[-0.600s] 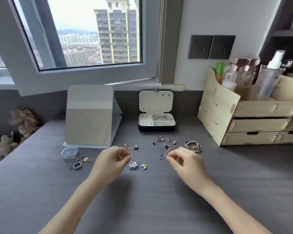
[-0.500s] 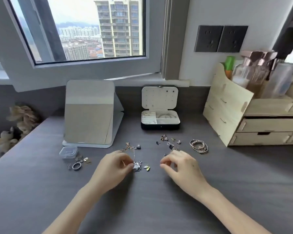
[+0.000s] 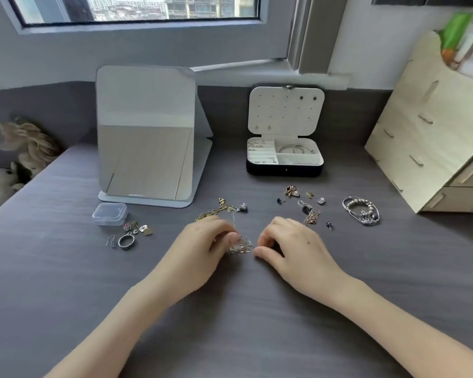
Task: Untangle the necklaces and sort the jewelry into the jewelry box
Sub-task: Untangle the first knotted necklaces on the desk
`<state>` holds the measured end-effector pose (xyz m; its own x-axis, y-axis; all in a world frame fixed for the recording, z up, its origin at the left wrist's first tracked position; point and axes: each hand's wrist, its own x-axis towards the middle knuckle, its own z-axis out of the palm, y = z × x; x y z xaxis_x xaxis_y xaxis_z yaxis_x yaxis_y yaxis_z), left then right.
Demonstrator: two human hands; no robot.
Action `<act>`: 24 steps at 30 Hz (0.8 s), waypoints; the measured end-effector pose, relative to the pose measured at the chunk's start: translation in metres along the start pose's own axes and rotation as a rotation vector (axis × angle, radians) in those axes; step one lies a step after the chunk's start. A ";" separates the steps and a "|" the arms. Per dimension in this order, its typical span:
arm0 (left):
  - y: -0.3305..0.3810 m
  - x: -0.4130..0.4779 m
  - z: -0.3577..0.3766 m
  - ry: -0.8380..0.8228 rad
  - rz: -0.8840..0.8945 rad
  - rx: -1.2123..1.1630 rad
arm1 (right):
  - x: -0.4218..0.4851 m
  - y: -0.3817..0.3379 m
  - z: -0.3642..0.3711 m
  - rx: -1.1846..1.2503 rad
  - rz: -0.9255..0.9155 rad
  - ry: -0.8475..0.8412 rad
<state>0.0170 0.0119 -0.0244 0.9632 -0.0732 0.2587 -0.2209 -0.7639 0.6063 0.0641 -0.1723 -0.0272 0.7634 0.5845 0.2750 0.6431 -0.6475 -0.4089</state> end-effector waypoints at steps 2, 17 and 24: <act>0.004 -0.001 -0.007 0.017 -0.096 -0.171 | -0.008 0.004 -0.003 0.015 0.001 -0.026; 0.007 -0.054 -0.022 -0.320 0.258 -0.005 | -0.084 0.007 -0.052 0.378 0.083 -0.237; 0.005 -0.055 -0.030 -0.440 0.288 0.082 | -0.101 0.011 -0.060 0.106 0.021 -0.301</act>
<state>-0.0413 0.0309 -0.0131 0.8424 -0.5359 0.0557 -0.4902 -0.7194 0.4920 -0.0023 -0.2673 -0.0074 0.7141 0.7000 0.0023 0.6051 -0.6157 -0.5047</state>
